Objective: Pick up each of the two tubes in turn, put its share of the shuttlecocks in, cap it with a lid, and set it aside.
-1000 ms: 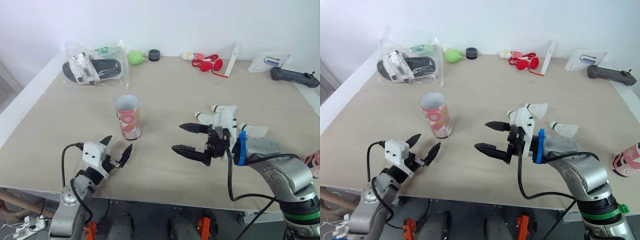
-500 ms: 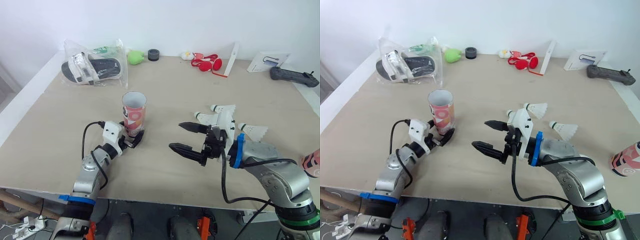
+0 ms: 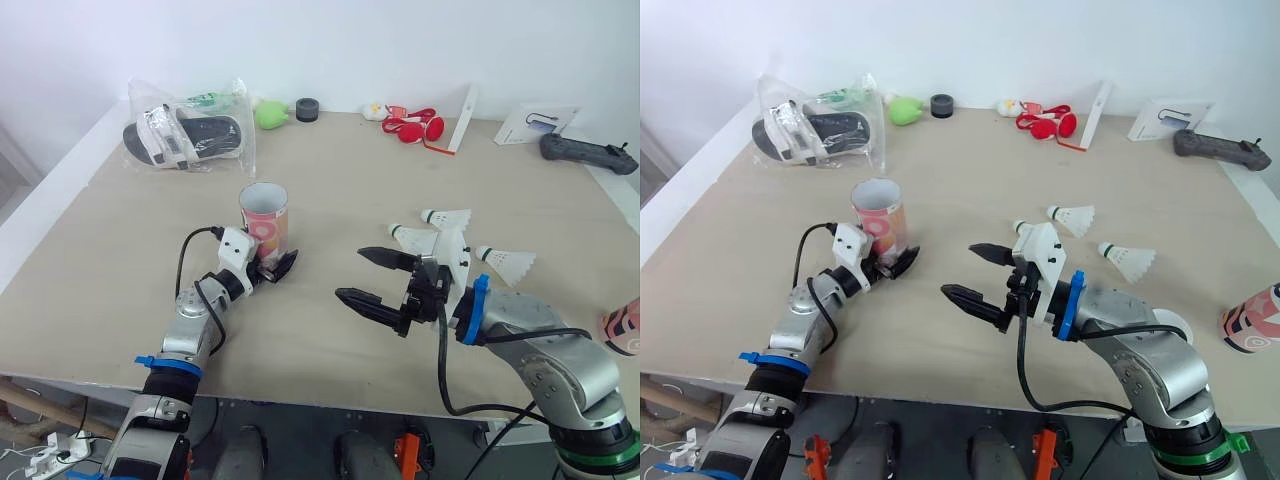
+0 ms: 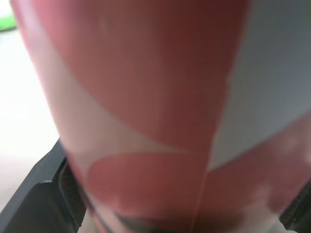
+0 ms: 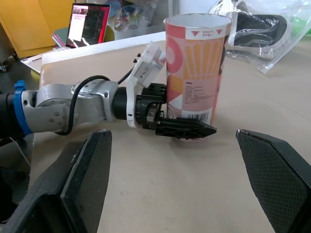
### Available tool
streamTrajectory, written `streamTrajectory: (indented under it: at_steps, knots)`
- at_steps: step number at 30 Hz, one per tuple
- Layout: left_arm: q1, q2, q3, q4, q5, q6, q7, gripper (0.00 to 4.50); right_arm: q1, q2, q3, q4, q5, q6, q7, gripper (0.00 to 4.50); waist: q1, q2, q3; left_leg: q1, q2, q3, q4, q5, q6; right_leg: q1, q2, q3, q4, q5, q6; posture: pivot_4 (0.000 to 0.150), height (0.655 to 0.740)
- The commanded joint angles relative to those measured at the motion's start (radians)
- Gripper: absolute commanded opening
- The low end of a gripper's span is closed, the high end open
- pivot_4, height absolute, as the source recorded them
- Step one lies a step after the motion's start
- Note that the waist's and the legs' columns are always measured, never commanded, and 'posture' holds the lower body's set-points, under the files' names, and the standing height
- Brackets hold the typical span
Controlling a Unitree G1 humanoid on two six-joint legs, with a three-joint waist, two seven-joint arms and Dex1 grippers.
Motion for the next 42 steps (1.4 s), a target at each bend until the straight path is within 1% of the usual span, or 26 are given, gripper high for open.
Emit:
streamTrajectory:
  at_steps: [1, 2, 5, 8, 13, 17, 21, 23, 26, 28, 31, 36, 39, 41, 42]
  knots:
    - [-0.017, -0.003, 0.008, -0.003, -0.002, -0.025, -0.012, 3.41, -0.004, 0.005, -0.028, -0.048, 0.008, -0.007, -0.008, 4.5, 0.0, 0.0, 0.0, 0.0, 0.0, 0.0, 0.0, 0.0, 0.0, 0.0, 0.0, 0.0, 0.0, 0.0, 0.0, 0.15, 0.74]
    - [-0.016, -0.001, 0.007, -0.005, -0.002, -0.025, -0.014, 3.2, -0.003, 0.006, -0.029, -0.048, 0.009, -0.007, -0.012, 4.5, 0.0, 0.0, 0.0, 0.0, 0.0, 0.0, 0.0, 0.0, 0.0, 0.0, 0.0, 0.0, 0.0, 0.0, 0.0, 0.15, 0.74]
    - [-0.009, 0.017, 0.002, -0.022, -0.001, -0.017, -0.036, 3.2, 0.019, 0.021, -0.039, -0.057, 0.007, -0.013, -0.039, 4.5, 0.0, 0.0, 0.0, 0.0, 0.0, 0.0, 0.0, 0.0, 0.0, 0.0, 0.0, 0.0, 0.0, 0.0, 0.0, 0.15, 0.74]
    - [-0.004, 0.054, -0.008, -0.068, -0.006, 0.015, -0.087, 3.2, 0.073, 0.053, -0.051, -0.071, -0.038, -0.039, -0.101, 4.5, 0.0, 0.0, 0.0, 0.0, 0.0, -0.001, 0.0, 0.0, 0.0, 0.0, 0.0, -0.001, 0.0, 0.0, 0.0, 0.15, 0.74]
    - [-0.04, 0.218, -0.04, -0.209, -0.037, 0.173, -0.279, 3.2, 0.171, 0.125, -0.088, -0.044, -0.23, -0.142, -0.272, 4.5, -0.002, 0.0, 0.0, 0.0, 0.0, -0.002, 0.0, 0.0, -0.001, 0.0, 0.0, -0.001, 0.001, -0.001, -0.001, 0.15, 0.74]
    - [-0.102, 0.382, -0.113, -0.268, 0.0, 0.288, -0.456, 3.2, 0.197, 0.168, -0.069, 0.039, -0.389, -0.195, -0.385, 4.5, -0.003, 0.0, 0.0, 0.0, 0.001, -0.002, 0.0, 0.002, -0.003, -0.001, 0.001, -0.002, 0.001, -0.001, 0.0, 0.15, 0.74]
    - [-0.154, 0.486, -0.18, -0.284, 0.03, 0.342, -0.585, 3.2, 0.186, 0.213, -0.044, 0.107, -0.456, -0.224, -0.417, 4.5, -0.005, 0.002, 0.0, 0.0, 0.001, -0.002, -0.001, 0.002, -0.003, -0.001, 0.001, -0.002, 0.002, -0.001, 0.001, 0.15, 0.74]
    - [-0.175, 0.511, -0.198, -0.28, 0.043, 0.342, -0.624, 3.2, 0.174, 0.232, -0.038, 0.137, -0.478, -0.235, -0.426, 4.5, -0.007, 0.002, 0.0, 0.0, 0.001, -0.002, -0.001, 0.002, -0.003, -0.001, 0.001, -0.002, 0.002, -0.002, -0.001, 0.15, 0.74]
    - [-0.26, 0.568, -0.254, -0.269, 0.079, 0.405, -0.728, 3.2, 0.117, 0.298, -0.046, 0.244, -0.489, -0.265, -0.454, 4.5, -0.011, 0.001, 0.001, -0.001, 0.001, -0.002, -0.002, 0.002, -0.003, -0.003, 0.002, -0.002, 0.003, -0.002, -0.003, 0.15, 0.74]
    - [-0.288, 0.586, -0.281, -0.271, 0.094, 0.431, -0.767, 3.2, 0.084, 0.338, -0.06, 0.301, -0.477, -0.288, -0.457, 4.5, -0.012, 0.001, 0.001, -0.003, 0.002, -0.002, -0.002, 0.003, -0.003, -0.006, 0.002, -0.002, 0.004, -0.002, -0.003, 0.15, 0.74]
    - [-0.297, 0.581, -0.303, -0.272, 0.116, 0.438, -0.77, 3.2, 0.024, 0.379, -0.073, 0.388, -0.471, -0.303, -0.46, 4.5, -0.017, 0.002, 0.001, -0.003, 0.001, -0.002, -0.002, 0.003, -0.002, -0.006, 0.002, -0.002, 0.005, -0.002, -0.004, 0.15, 0.74]
    - [-0.268, 0.566, -0.329, -0.297, 0.136, 0.456, -0.764, 3.2, -0.094, 0.414, -0.079, 0.565, -0.483, -0.327, -0.452, 4.5, -0.024, 0.002, 0.001, -0.007, 0.001, -0.001, -0.001, 0.003, -0.003, -0.014, 0.001, -0.001, 0.013, -0.003, -0.005, 0.15, 0.74]
    - [-0.248, 0.557, -0.332, -0.299, 0.149, 0.445, -0.752, 3.2, -0.151, 0.431, -0.077, 0.652, -0.486, -0.356, -0.444, 4.5, -0.024, 0.003, 0.002, -0.006, 0.001, -0.002, -0.001, 0.003, -0.002, -0.014, 0.001, -0.002, 0.018, -0.004, -0.007, 0.15, 0.74]
    - [-0.241, 0.557, -0.335, -0.294, 0.165, 0.422, -0.746, 3.16, -0.18, 0.436, -0.071, 0.696, -0.492, -0.371, -0.439, 3.95, -0.024, 0.003, 0.001, -0.005, 0.001, -0.002, -0.001, 0.003, -0.001, -0.014, 0.002, -0.002, 0.018, -0.004, -0.008, 0.15, 0.74]
    - [-0.239, 0.556, -0.334, -0.29, 0.17, 0.416, -0.743, 3.16, -0.195, 0.439, -0.07, 0.718, -0.497, -0.374, -0.441, 3.56, -0.024, 0.003, 0.001, -0.005, 0.001, -0.002, -0.001, 0.004, -0.001, -0.014, 0.002, -0.002, 0.018, -0.004, -0.008, 0.15, 0.74]
